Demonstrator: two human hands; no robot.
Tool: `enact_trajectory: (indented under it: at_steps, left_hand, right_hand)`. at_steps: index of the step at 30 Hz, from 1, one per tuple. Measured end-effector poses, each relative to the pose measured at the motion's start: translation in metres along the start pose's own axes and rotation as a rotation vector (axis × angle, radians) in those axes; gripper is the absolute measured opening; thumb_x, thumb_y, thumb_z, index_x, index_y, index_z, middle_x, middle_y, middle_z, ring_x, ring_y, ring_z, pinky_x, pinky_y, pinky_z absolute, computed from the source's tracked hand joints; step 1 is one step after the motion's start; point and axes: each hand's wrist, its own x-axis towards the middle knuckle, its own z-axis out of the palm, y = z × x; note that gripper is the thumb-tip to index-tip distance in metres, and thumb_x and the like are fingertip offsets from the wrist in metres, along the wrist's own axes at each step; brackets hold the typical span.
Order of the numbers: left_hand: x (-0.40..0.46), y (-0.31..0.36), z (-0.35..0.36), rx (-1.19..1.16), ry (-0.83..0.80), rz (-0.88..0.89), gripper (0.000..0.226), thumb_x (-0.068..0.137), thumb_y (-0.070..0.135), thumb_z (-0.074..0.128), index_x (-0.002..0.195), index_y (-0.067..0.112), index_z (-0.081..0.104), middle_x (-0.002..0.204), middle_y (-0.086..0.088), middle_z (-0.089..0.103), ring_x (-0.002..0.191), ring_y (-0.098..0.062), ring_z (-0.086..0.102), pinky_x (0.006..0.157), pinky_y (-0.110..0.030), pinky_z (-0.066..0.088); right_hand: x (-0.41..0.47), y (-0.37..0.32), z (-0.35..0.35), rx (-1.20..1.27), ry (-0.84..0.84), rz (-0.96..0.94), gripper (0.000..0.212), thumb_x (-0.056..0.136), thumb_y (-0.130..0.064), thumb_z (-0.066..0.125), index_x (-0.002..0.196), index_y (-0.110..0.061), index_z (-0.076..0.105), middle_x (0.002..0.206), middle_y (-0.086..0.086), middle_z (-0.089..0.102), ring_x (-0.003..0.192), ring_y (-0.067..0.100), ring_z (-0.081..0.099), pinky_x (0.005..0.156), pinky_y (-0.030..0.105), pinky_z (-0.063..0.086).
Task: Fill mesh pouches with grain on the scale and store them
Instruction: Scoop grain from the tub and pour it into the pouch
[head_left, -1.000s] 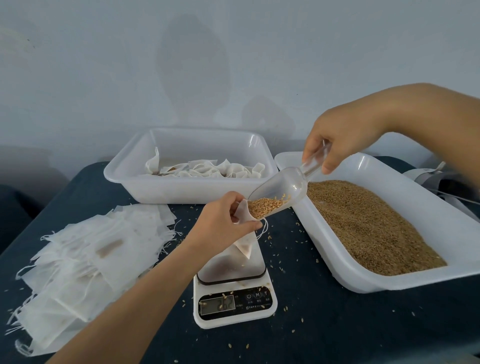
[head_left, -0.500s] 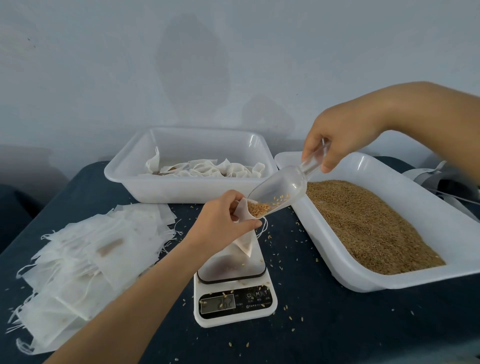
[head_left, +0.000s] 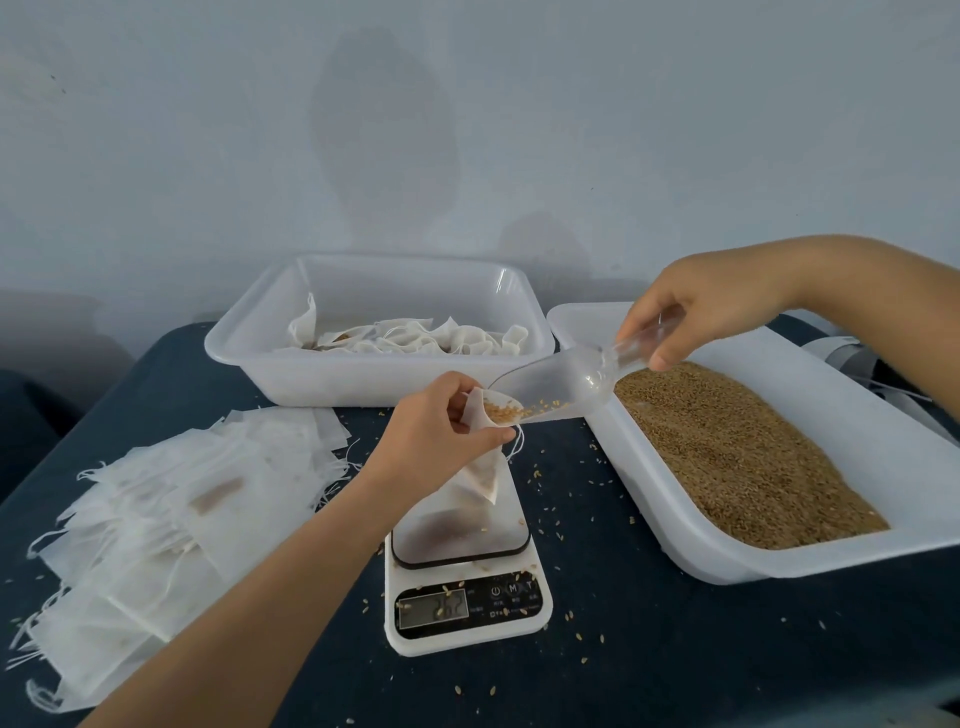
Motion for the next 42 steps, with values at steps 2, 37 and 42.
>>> enact_trajectory:
  at_steps: [2,37,42]
  left_hand:
    - [0.001,-0.001,0.000,-0.033,0.007,-0.011,0.040,0.069,0.040,0.079,0.098,0.029,0.055,0.090,0.013,0.063,0.079,-0.004,0.061,0.063,-0.007,0.048]
    - [0.028,0.035,-0.012,-0.499,0.022,-0.122,0.053,0.048,0.058,0.075,0.087,0.022,0.072,0.095,-0.002,0.073,0.098,-0.017,0.066,0.100,-0.037,0.046]
    - [0.034,0.047,-0.015,-0.604,0.060,-0.173,0.015,0.083,0.028,0.070,0.087,0.014,0.071,0.093,-0.003,0.071,0.085,-0.007,0.068,0.094,-0.027,0.049]
  right_hand:
    - [0.000,0.009,0.009,0.086,0.010,-0.006,0.028,0.080,-0.025,0.075,0.102,-0.040,0.066,0.098,-0.020,0.070,0.092,0.000,0.063,0.090,0.021,0.046]
    - [-0.023,0.110,0.160,0.274,0.063,0.692,0.041,0.088,-0.042,0.061,0.118,-0.015,0.056,0.117,0.005,0.060,0.101,0.020,0.056,0.088,0.034,0.044]
    - [-0.025,0.039,0.114,0.490,0.587,0.330,0.062,0.076,-0.063,0.060,0.128,-0.030,0.053,0.123,-0.016,0.057,0.106,0.002,0.056,0.086,0.022,0.044]
